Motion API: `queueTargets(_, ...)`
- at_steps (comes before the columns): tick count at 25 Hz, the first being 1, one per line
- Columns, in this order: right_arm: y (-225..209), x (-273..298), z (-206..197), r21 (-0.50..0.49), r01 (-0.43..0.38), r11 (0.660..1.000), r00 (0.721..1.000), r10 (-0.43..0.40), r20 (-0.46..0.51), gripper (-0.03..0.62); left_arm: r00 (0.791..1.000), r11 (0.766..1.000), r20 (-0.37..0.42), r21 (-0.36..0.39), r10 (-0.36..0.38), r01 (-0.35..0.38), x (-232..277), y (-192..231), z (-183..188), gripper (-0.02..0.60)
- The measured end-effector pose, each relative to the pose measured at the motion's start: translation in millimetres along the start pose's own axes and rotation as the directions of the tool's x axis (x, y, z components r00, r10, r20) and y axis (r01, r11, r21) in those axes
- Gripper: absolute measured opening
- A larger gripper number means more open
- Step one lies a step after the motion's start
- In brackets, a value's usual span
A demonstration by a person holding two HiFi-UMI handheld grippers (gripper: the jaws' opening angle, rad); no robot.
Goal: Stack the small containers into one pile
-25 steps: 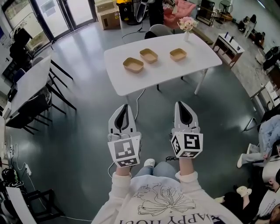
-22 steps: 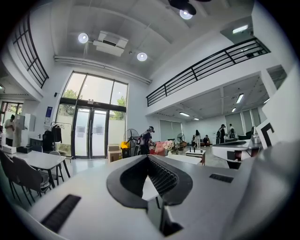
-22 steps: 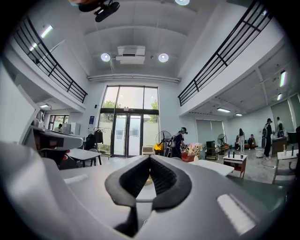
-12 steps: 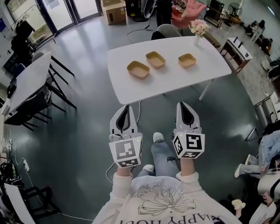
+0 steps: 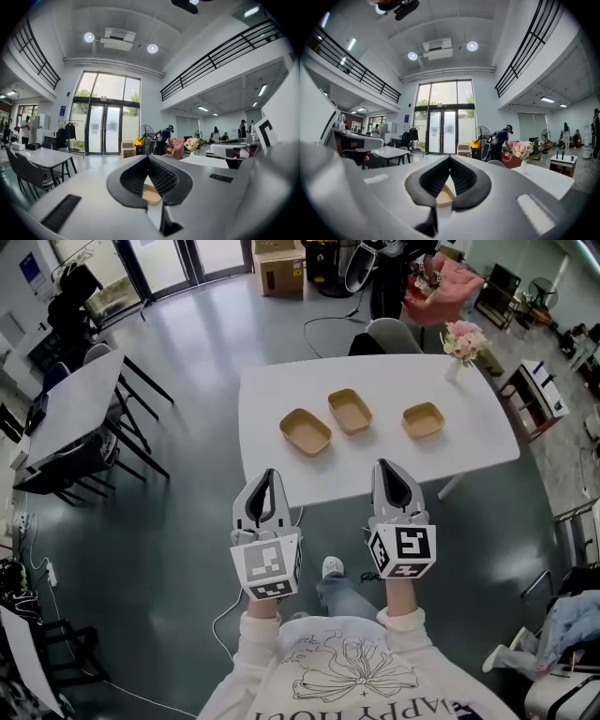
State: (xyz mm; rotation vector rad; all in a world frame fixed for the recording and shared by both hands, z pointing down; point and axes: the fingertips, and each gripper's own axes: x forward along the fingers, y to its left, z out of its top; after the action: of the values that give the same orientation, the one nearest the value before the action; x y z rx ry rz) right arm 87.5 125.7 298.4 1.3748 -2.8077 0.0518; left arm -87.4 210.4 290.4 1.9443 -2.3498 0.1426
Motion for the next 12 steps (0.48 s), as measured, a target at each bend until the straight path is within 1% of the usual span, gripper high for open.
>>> queueTargets(5,-19,57,-3,0.002,-0.079,0.997,0.997,0.079,-0.012,0.011,0.998,0.998,-0.011,-0.012,0.063,-0.063,46,2,1,0.006)
queueTargets(12,-27,110,-20,0.028,-0.148,0.989,0.987,0.150,-0.055,0.012,0.989,0.990,-0.059,-0.013,0.136,-0.137,85,16,-11,0.006)
